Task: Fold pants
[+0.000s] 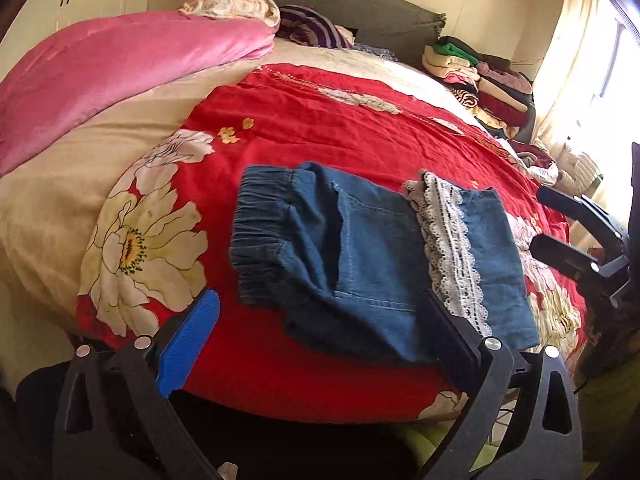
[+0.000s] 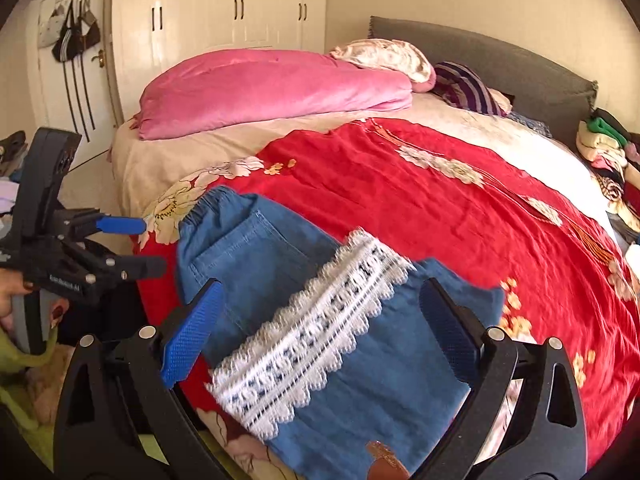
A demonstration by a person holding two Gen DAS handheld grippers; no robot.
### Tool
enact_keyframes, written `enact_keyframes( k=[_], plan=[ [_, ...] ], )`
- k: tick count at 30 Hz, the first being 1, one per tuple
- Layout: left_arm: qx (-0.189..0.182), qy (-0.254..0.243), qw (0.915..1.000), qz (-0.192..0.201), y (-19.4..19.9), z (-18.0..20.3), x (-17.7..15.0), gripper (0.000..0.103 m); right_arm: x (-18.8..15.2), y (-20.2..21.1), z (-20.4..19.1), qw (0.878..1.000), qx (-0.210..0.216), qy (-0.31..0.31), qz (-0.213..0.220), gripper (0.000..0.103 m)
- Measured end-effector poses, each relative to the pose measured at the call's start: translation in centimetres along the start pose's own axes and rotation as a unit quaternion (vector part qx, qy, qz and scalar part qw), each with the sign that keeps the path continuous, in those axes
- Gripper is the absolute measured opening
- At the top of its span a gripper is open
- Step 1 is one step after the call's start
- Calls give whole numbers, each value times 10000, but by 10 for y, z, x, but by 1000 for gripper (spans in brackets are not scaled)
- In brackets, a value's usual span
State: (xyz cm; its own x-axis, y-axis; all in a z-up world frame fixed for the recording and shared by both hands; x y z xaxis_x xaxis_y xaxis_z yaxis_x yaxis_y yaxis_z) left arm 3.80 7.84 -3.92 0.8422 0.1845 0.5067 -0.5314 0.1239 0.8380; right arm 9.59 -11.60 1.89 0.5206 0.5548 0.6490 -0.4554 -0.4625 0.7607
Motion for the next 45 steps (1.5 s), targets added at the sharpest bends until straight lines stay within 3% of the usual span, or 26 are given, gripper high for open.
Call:
enact_keyframes(
  k=[12,19,20,21,22,25,39,41,42,44,45],
  plan=[
    [42,424,9989,-203,-24,-32,-3,98,56,-55,-28,9973,277,582,-354,92],
    [-235,446,9984,-253,-34,-35,-5,97,80,-87,-49,9925,545,919,-595,92],
    [-302,445,9982,-256,-35,-34,-5,95,82,-90,-51,9918,574,955,-626,92],
    [-409,445,9978,-270,-37,-34,-5,83,84,-96,-55,9904,633,1015,-695,92],
    [-485,454,9974,-290,-39,-33,-6,62,85,-100,-58,9894,668,1047,-754,92],
    [-695,446,9958,-384,-46,-31,-7,47,89,-114,-70,9850,859,1172,-928,92],
    [-796,459,9948,-435,-56,-35,-4,48,93,-182,-106,9635,1509,1386,-1722,92],
    [-798,460,9948,-440,-56,-35,-5,48,89,-190,-108,9589,1729,1336,-1812,70],
    [-791,466,9948,-442,-56,-35,-4,48,87,-193,-109,9537,1957,1268,-1901,54],
    [-791,473,9948,-443,-55,-35,-4,49,86,-191,-107,9549,1950,1265,-1849,45],
    [-762,479,9950,-439,-55,-34,-4,54,86,-184,-104,9550,2023,1261,-1767,39]
  ],
)
Point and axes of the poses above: each gripper's, at about its wrist camera, not at the fingertips, and y roughly against the way its jaws point, z to its right, x to its top, the point moved 5 cm from there along -y, roughly the way its jaws point, and after that the axes turned 10 degrees about -z, right-handed, at the moved point
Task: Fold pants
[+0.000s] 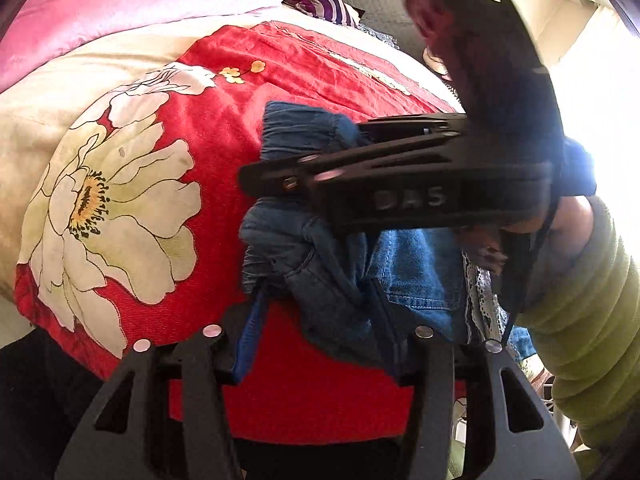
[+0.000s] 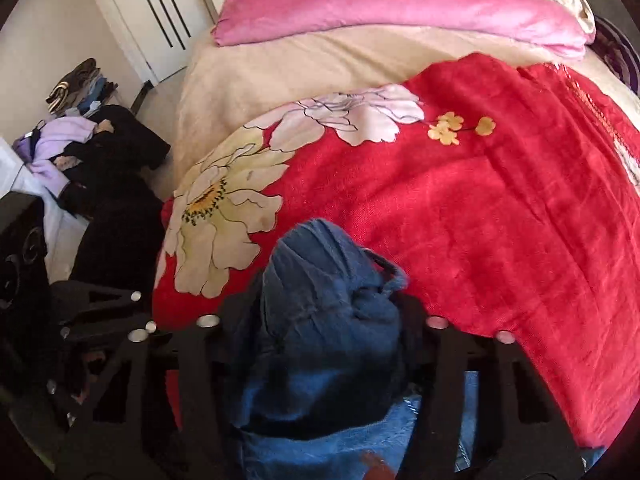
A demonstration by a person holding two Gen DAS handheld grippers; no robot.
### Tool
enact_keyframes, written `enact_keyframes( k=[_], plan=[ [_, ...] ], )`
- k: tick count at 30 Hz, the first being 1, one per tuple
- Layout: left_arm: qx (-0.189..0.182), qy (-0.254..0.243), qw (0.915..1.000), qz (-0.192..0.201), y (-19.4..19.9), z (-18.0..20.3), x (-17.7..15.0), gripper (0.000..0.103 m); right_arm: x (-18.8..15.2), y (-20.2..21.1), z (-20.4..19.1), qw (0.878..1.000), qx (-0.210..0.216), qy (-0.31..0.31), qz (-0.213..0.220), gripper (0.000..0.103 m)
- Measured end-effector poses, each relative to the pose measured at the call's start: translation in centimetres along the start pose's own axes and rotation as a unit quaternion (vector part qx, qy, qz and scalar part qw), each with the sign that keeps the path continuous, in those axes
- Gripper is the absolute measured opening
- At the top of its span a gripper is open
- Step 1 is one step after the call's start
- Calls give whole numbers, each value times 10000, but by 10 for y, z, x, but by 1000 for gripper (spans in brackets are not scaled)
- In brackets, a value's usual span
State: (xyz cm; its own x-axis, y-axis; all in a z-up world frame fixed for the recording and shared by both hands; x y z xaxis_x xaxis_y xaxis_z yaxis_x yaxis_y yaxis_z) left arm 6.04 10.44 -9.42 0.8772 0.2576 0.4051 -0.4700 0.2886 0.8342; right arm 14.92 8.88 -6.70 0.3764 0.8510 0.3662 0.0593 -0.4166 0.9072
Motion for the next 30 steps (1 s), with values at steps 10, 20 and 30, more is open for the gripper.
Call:
enact_keyframes(
  k=[10,20,30],
  plan=[
    [-215,-361,9990,169,18,34,5,85,-45,91,22,9932,516,-348,985,28],
    [-1450,-691,9868,-211,2,113,13,89,-100,152,51,9816,523,-761,1670,28],
    [-2006,-1812,9615,-493,-16,186,-14,87,-199,195,102,9471,-116,-2118,2409,59]
  ],
)
Point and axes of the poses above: each gripper's, at about its wrist camera, not at the fingertips, and y roughly against the way its jaws point, z to its right, x to its top, the point moved 5 cm from there along -y, roughly the way its jaws point, and after that the axes turned 10 degrees about -z, right-handed, at the moved point
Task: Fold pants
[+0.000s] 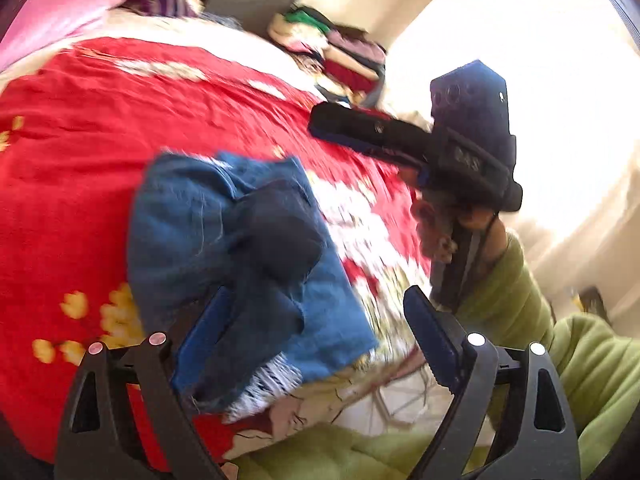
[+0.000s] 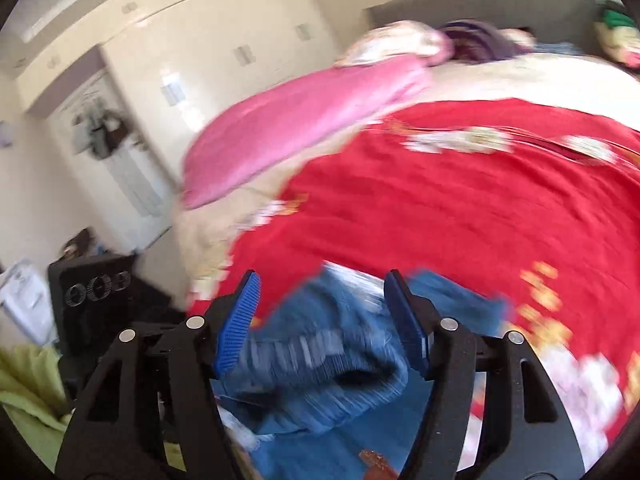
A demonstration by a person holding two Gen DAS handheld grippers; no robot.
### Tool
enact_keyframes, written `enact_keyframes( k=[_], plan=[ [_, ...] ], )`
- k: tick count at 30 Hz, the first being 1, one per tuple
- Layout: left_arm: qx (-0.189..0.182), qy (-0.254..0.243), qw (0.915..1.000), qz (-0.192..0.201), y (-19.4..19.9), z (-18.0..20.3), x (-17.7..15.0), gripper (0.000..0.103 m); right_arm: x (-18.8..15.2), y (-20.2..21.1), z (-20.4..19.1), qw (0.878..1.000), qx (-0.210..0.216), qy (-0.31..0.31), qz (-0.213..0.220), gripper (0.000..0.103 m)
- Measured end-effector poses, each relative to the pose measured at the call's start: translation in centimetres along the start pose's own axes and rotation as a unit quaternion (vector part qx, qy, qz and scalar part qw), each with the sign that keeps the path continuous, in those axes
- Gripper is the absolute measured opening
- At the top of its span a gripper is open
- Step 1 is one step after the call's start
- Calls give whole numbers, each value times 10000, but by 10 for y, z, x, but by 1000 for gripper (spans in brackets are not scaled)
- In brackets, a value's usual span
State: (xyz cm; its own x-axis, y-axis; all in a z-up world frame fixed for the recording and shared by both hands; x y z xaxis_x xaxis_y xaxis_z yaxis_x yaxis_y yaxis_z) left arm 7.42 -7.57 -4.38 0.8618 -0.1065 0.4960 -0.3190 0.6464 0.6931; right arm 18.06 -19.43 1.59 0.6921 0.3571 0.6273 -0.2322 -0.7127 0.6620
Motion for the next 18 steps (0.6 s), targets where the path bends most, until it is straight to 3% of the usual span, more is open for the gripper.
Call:
enact_keyframes(
  k=[3,5,9,13,18],
  plan=[
    [94,-64,9996,-272,-18,2,-8,87,-22,2,8,9993,-329,-110,-125,60],
    [342,-115,9985,-410,-27,1,-12,87,-36,-3,7,9990,-326,-154,-271,61],
    [447,-47,9977,-500,-31,-6,-15,87,-49,-24,5,9981,-365,-211,-453,62],
    [570,-77,9969,-532,-33,-4,-22,87,-64,-47,22,9877,-1222,-234,-949,62],
    [996,-359,9941,-239,-11,6,-14,87,-68,-27,19,9908,-1173,-209,-643,63]
  ],
)
Point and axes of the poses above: each gripper's, at about its wrist camera, not at the fingertips, and y roughly against the way its jaws point, z to its right, x to its top, the point moved 5 cm from there along -y, roughly the way its jaws point, and after that the axes turned 10 degrees about -z, right-handed, at the moved point
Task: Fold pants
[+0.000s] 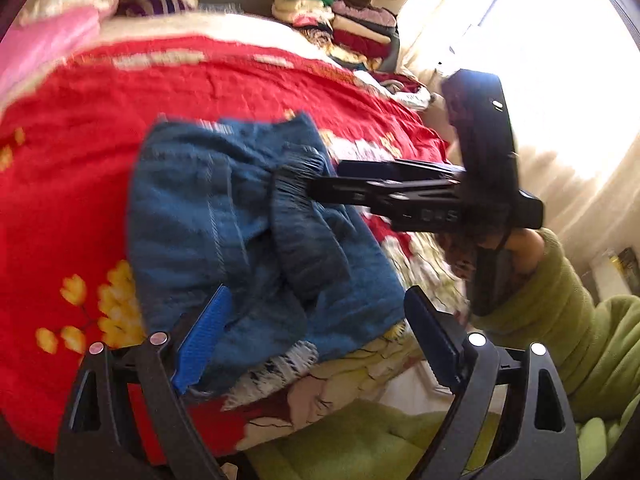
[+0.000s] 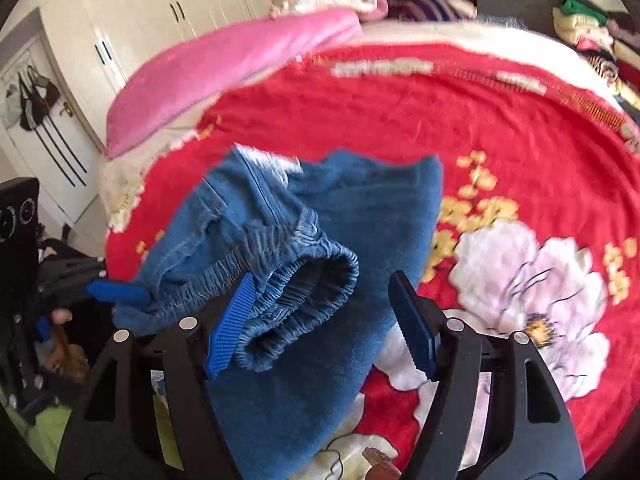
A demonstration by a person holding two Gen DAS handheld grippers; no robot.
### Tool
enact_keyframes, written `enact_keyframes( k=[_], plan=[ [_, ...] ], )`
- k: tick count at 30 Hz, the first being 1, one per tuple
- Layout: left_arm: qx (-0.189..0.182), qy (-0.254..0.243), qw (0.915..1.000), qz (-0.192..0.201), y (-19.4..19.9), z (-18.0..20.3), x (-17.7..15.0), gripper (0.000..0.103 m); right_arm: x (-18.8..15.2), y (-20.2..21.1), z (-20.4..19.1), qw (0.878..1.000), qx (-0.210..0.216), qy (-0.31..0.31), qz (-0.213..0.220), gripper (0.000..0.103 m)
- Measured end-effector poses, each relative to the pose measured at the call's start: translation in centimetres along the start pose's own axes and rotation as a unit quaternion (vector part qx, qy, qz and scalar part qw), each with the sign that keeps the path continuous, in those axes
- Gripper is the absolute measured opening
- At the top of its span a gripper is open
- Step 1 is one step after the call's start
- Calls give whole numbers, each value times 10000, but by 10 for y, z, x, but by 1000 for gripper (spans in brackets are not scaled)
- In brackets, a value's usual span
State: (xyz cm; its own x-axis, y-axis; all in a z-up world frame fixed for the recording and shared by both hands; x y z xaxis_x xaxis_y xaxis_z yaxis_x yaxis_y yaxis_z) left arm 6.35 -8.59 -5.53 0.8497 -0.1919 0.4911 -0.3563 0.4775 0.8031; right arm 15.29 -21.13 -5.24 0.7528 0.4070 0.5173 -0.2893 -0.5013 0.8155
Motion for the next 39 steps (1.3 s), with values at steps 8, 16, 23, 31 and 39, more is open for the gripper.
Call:
enact_keyframes(
  k=[8,16,23,31,39],
  plan=[
    [810,6,9957,455,27,-17,21,96,-8,20,12,9996,-125,-202,177,69],
    [1241,565,9906,149,3,-62,29,96,-14,0,17,9991,-98,-404,-102,69],
    [1265,776,9889,-39,-23,-85,33,96,-14,-25,25,9969,224,-697,-272,72],
    [921,691,9933,-134,-42,-76,35,47,-9,-33,19,9983,290,-488,-97,40],
    [1018,528,9933,102,-16,-62,53,34,11,-10,-7,9990,256,-27,363,14]
  ],
)
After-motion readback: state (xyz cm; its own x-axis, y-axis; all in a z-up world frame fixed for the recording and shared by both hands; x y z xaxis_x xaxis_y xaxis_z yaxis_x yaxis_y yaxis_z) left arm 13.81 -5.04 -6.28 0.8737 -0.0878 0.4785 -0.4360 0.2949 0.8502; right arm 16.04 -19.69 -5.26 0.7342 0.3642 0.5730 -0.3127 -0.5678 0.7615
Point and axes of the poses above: each gripper's, at about its wrist camera, not at the fingertips, and y roughly against the way its jaws point, z to its right, x to its top, the point moved 5 cm from there along -y, roughly the way its jaws point, and after that the axes turned 10 degrees about -z, right-handed, at the moved point
